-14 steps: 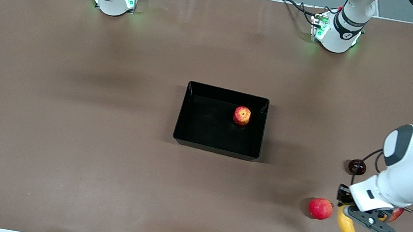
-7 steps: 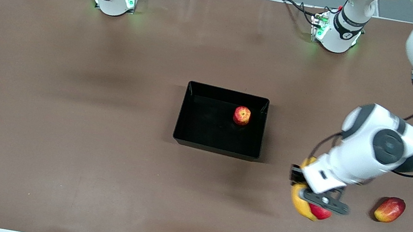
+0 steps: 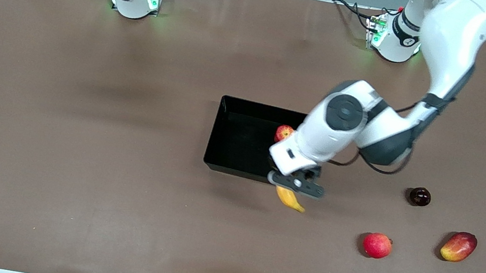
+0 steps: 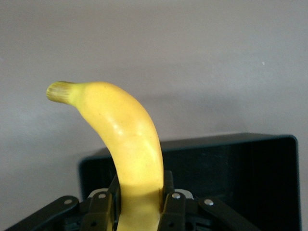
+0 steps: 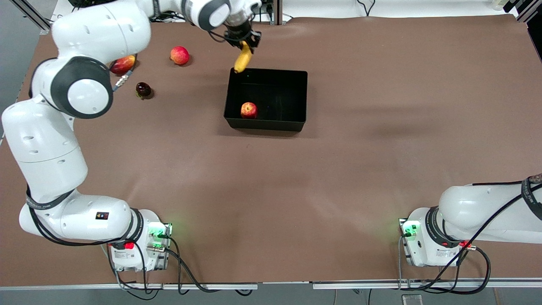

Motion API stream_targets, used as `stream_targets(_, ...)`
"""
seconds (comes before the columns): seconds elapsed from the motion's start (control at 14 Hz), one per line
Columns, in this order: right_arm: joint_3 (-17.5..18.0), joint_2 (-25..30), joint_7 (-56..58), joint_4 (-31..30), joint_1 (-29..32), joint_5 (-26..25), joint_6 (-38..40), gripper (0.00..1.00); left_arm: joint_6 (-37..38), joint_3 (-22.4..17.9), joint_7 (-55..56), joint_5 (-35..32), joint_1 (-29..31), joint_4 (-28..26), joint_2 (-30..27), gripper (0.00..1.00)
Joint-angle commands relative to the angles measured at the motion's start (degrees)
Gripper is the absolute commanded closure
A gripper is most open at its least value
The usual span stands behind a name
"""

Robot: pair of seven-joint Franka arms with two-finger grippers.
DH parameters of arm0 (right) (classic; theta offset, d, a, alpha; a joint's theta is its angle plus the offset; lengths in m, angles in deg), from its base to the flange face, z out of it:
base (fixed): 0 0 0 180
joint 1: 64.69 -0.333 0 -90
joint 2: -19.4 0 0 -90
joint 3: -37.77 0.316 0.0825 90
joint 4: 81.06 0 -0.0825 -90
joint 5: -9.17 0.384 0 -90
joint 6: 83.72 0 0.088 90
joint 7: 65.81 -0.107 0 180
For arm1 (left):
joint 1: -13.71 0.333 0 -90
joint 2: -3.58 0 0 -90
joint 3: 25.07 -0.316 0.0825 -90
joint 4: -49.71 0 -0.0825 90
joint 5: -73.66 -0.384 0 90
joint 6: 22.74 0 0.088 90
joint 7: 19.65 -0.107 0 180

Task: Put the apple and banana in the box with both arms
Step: 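Carry the banana over the box with the left gripper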

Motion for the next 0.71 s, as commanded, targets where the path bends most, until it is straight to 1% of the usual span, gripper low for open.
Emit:
stream_targets(0.0,0.8,-0.3,1.1,0.5,1.8,1.7,0.6,0.00,-0.2,-1.2,3.1,-1.9,-3.5,0.5,1.8,1.00)
stream_targets(0.14,0.8,-0.4,1.1,0.5,1.8,1.7,0.6,0.00,-0.3,-3.0,6.2,-2.1,-7.0,0.5,2.1,1.00)
stream_targets(0.28,0.8,-0.4,1.1,0.5,1.8,1.7,0.6,0.00,-1.5,-4.9,6.8,-2.1,-10.1,0.4,2.3,1.00)
stream_targets(0.43,0.8,-0.4,1.1,0.5,1.8,1.7,0.6,0.00,-3.9,-5.3,9.4,-2.3,-12.0,0.1,2.9,1.00)
stream_targets(0.64,0.8,-0.4,1.1,0.5,1.9,1.7,0.6,0.00,-5.2,-5.8,15.0,-6.4,-14.7,0.2,4.3,1.00)
